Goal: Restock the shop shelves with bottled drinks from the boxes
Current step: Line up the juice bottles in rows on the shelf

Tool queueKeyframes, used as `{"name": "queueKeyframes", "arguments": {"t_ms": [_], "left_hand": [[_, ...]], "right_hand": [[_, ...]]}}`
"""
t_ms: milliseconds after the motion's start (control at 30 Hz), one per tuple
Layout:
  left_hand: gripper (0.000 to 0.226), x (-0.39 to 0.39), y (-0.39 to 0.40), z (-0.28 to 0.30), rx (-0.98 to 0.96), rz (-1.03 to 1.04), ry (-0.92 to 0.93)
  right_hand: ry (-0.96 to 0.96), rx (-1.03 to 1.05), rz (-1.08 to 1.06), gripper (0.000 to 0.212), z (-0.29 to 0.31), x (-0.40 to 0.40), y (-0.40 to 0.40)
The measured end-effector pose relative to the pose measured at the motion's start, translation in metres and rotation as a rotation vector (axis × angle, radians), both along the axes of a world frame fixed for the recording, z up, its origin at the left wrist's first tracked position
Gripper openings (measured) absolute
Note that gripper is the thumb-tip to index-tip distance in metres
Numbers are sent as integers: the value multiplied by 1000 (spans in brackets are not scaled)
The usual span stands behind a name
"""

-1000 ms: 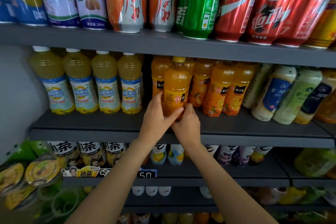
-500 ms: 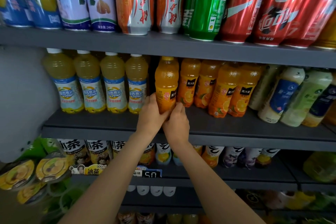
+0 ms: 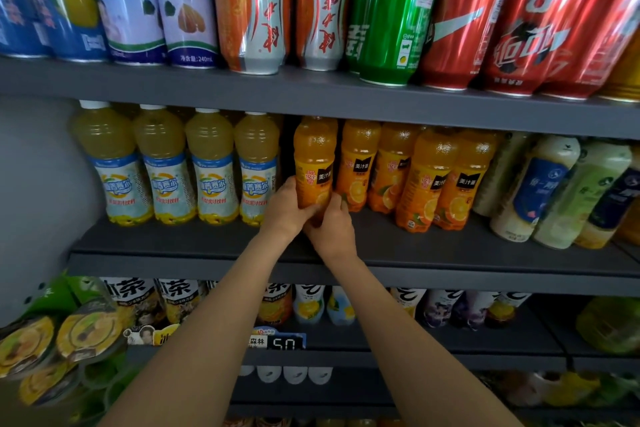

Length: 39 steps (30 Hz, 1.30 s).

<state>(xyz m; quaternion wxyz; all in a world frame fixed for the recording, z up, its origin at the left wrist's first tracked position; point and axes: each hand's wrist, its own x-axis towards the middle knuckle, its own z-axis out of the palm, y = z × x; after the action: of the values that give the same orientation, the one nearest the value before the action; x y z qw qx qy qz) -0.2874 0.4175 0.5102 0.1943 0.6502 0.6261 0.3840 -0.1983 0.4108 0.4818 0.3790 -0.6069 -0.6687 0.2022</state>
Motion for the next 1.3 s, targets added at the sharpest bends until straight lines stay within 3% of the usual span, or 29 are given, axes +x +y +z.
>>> {"name": "queueKeyframes", "arguments": {"t_ms": [200, 400, 467, 700, 867, 1000, 1200, 1300], "left_hand": [[58, -4, 7, 9, -108, -45, 26], [65, 17, -6, -5, 9, 138, -42], [66, 18, -8, -10, 52, 176, -41], [67, -7, 7, -6, -74, -80, -51], [66, -9, 3, -3, -101, -157, -136], [63, 5, 1, -6, 5, -34, -92], [59, 14, 5, -12, 49, 101, -53], [59, 16, 6, -15, 74, 127, -59]], "right_hand": [[134, -10, 69, 69, -2, 7, 11], [-20, 200, -144, 45, -9, -1, 0], [-45, 194, -144, 47, -12, 0, -2], [105, 67, 33, 66, -12, 18, 13], [42, 120, -28, 61, -15, 15, 14], [-26, 163, -57, 58, -14, 11, 11], [104, 102, 53, 53, -4, 30, 12], [83, 218, -131, 53, 6, 55, 15]]}}
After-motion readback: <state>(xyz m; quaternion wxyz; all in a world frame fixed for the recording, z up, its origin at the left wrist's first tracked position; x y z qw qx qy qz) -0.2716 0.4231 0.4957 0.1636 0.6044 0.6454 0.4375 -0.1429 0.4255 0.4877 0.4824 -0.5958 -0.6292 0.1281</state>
